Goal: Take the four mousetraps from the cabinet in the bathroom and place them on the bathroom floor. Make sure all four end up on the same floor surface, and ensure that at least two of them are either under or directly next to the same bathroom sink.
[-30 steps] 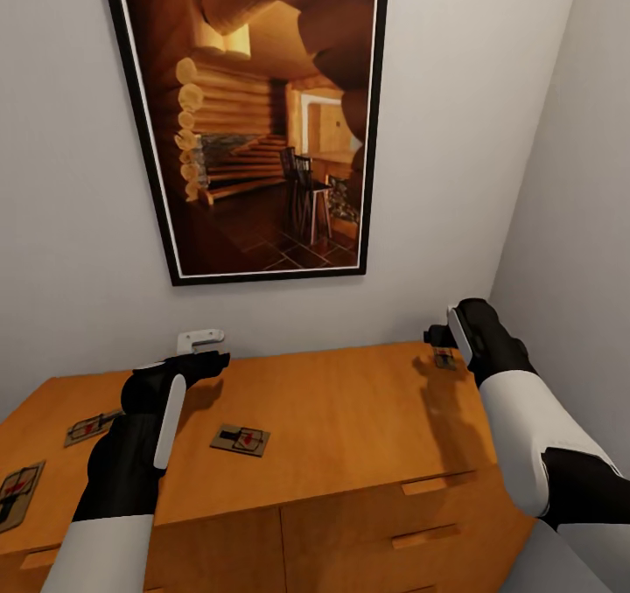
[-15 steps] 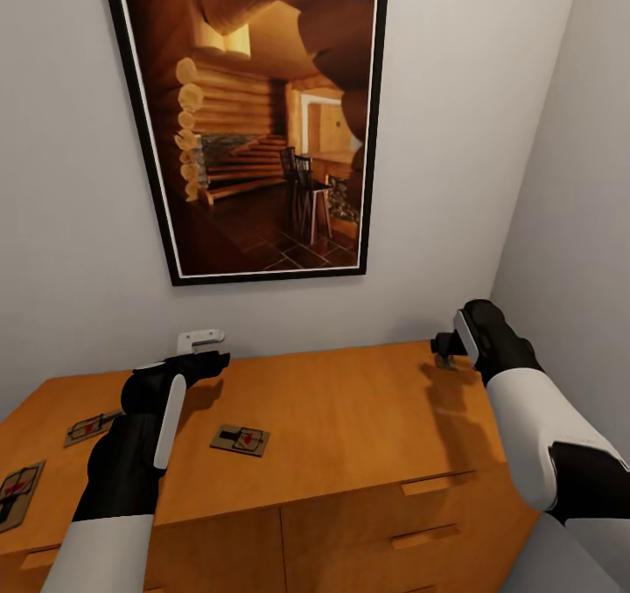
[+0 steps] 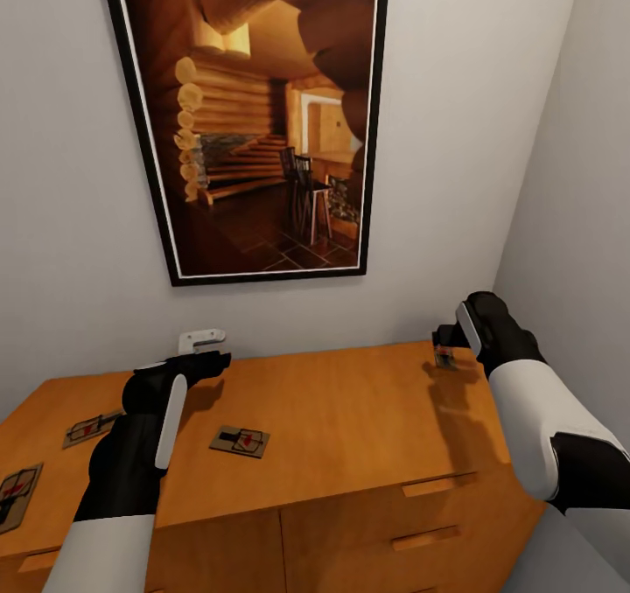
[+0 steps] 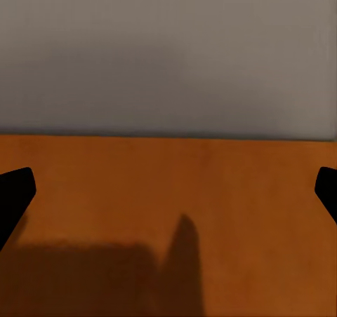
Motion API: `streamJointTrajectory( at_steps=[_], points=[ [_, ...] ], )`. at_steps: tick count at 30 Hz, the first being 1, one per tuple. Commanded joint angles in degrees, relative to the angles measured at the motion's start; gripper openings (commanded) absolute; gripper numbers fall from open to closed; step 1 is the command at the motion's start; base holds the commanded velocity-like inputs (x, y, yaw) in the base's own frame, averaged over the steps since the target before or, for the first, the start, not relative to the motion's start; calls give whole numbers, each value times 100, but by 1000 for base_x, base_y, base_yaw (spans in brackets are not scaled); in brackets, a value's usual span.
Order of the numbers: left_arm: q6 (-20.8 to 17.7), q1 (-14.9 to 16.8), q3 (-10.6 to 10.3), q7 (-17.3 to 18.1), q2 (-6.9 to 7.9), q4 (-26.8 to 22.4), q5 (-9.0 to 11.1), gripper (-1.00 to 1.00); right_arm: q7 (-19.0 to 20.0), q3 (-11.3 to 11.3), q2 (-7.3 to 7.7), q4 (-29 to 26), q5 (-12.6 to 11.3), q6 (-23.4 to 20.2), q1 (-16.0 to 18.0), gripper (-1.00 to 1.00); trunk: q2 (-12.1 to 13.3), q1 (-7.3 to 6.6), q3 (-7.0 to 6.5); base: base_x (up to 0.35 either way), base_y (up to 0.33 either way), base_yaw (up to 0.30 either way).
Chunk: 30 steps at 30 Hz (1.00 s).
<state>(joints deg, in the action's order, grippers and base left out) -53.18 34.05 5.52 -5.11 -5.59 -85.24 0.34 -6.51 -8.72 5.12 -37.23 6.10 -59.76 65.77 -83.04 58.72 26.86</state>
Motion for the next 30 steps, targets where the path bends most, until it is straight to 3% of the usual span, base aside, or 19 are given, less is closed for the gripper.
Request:
streamJointTrajectory(
  at_steps=[1, 26, 30],
  points=[
    [-26, 5, 6, -16, -4, -4, 8, 100, 33, -16, -3, -4, 50, -24, 12, 100, -4, 1, 7, 112, 0, 0],
    [-17, 5, 2, -16, -3, 33, 2, 100, 24, -25, -71, 55, 8, -24, 41, 100, -4, 1, 7, 46, 0, 0],
    [-17, 5, 1, -16, -3, 34, 2, 100, 20, -154, -84, 126, 8, -24, 41, 100, -4, 1, 7, 0, 0, 0]
  ],
)
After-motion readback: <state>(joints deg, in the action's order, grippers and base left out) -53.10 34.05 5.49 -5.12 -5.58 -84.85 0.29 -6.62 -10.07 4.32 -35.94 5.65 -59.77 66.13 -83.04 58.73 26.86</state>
